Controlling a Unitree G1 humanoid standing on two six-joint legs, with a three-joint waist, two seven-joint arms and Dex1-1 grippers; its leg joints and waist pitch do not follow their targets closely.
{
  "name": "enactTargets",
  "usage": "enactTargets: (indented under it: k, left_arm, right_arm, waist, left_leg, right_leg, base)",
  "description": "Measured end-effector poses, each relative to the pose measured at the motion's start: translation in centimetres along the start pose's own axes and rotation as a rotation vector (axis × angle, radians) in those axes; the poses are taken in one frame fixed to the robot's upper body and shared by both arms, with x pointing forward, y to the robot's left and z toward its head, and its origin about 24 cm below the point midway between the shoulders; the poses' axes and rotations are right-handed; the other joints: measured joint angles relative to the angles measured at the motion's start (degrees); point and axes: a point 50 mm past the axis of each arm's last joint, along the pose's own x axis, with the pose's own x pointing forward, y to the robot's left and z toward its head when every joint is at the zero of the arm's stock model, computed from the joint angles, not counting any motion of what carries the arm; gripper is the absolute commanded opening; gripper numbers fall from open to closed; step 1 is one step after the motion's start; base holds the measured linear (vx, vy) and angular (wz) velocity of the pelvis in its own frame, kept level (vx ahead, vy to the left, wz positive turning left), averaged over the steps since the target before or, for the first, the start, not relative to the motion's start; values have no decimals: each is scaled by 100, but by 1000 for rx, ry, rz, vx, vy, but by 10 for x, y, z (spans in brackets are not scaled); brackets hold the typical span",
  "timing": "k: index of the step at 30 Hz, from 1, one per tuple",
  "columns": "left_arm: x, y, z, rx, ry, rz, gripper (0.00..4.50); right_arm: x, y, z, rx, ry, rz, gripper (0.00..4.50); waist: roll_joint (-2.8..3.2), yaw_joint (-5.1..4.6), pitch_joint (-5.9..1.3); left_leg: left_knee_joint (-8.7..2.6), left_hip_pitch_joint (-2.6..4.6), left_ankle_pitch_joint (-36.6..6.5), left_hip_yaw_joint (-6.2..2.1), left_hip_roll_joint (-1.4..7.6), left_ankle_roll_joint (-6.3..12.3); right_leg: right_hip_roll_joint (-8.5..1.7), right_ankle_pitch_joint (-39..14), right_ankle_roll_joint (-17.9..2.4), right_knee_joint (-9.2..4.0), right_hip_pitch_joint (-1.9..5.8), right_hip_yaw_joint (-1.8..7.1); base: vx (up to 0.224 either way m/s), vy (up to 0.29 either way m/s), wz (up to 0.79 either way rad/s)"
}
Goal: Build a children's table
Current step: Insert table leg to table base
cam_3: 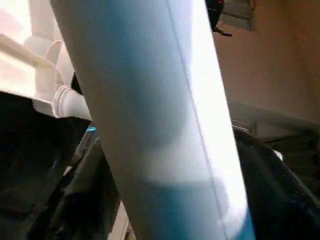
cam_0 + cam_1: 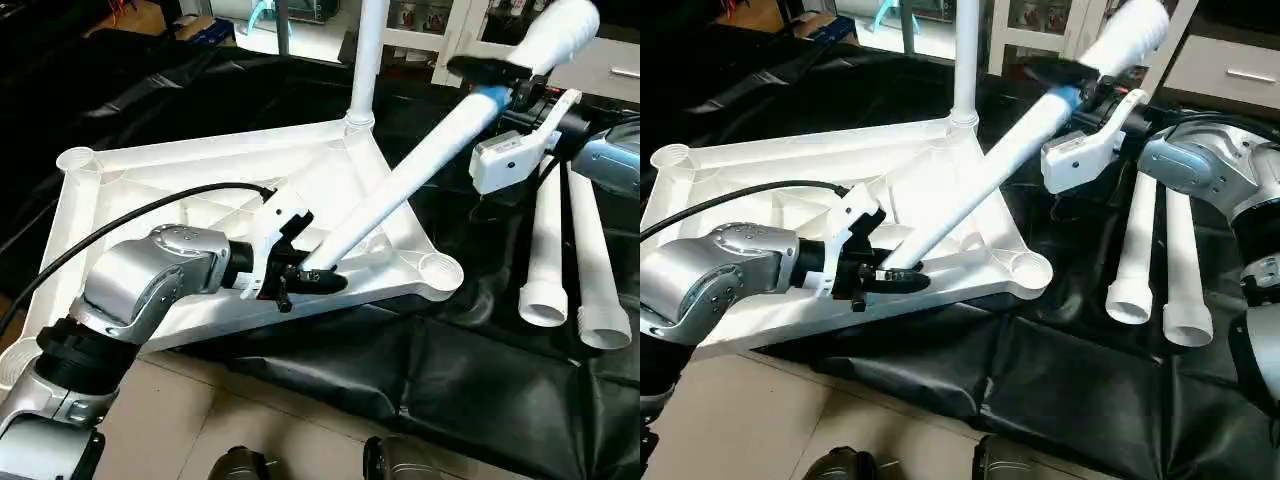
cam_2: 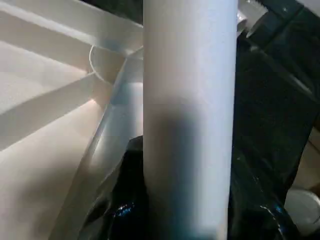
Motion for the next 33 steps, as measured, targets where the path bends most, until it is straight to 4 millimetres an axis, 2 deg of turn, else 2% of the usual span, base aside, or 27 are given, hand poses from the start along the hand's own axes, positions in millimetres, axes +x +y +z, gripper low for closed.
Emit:
enactTargets:
  k: [7, 17, 18, 19, 21, 22, 25, 28, 33]
  left_arm:
    - [-4, 3, -2, 21, 44, 14, 140]
    - [0, 5, -1, 29, 47, 10, 140]
    - [2, 6, -1, 37, 38, 15, 196]
    - [4, 7, 0, 32, 26, 13, 210]
    - [2, 8, 16, 80, -64, 14, 216]
    - [-3, 9, 32, 114, -126, 17, 227]
    - [-19, 11, 61, 151, -303, 12, 245]
    - [-33, 19, 65, 117, -406, -1, 245]
    - [-54, 33, 68, 68, -561, 9, 245]
  right_arm:
    - [-1, 7, -2, 11, 17, 62, 235]
    - [-3, 10, -3, 15, 30, 102, 215]
    - [-3, 10, -4, 14, 35, 105, 215]
    - [-4, 10, -5, 12, 42, 113, 214]
    - [-9, 21, -6, 35, 58, 155, 214]
    - [-9, 27, -4, 52, 54, 169, 211]
    - [-8, 31, -2, 69, 42, 180, 193]
    - [-10, 30, -4, 70, 52, 182, 189]
    - [-13, 34, -4, 82, 60, 195, 185]
  waist:
    - [0, 5, 0]
    - [0, 6, 0]
    - [0, 5, 0]
    - [0, 7, 0]
    - [-21, 23, -1]
    - [-20, 24, -2]
    - [-8, 4, -4]
    - [-9, -20, -5]
    - [-9, 7, -5]
  left_leg:
    - [2, -2, 0, 0, -1, 0]
    - [2, -2, 0, -1, -1, 0]
    - [3, -3, 0, -1, -1, 0]
    - [4, -3, 0, -1, -1, 1]
    - [7, -12, 1, -10, 3, 1]
    - [11, -15, 1, -9, 2, 1]
    - [13, -16, -3, -3, -7, 9]
    - [15, -38, -6, -6, -2, 14]
    - [21, -37, -5, -8, 0, 15]
  right_leg:
    - [-1, 1, -1, 0, 0, 0]
    - [-2, 1, -2, 1, 0, 0]
    - [-2, 1, -2, 0, 0, -1]
    - [-2, 1, -2, 0, 1, 0]
    - [1, 1, -3, 0, 1, -7]
    - [0, 3, -5, 0, 1, -4]
    - [-5, 3, -5, 0, 1, 3]
    - [-1, 3, -5, 0, 0, 1]
    - [-1, 3, -6, 0, 0, -2]
  base:
    - [0, 0, 0]
    - [0, 0, 0]
    - [0, 0, 0]
    - [0, 0, 0]
    - [0, 0, 0]
    - [0, 0, 0]
    - [0, 0, 0]
    - [0, 0, 0]
    - [0, 0, 0]
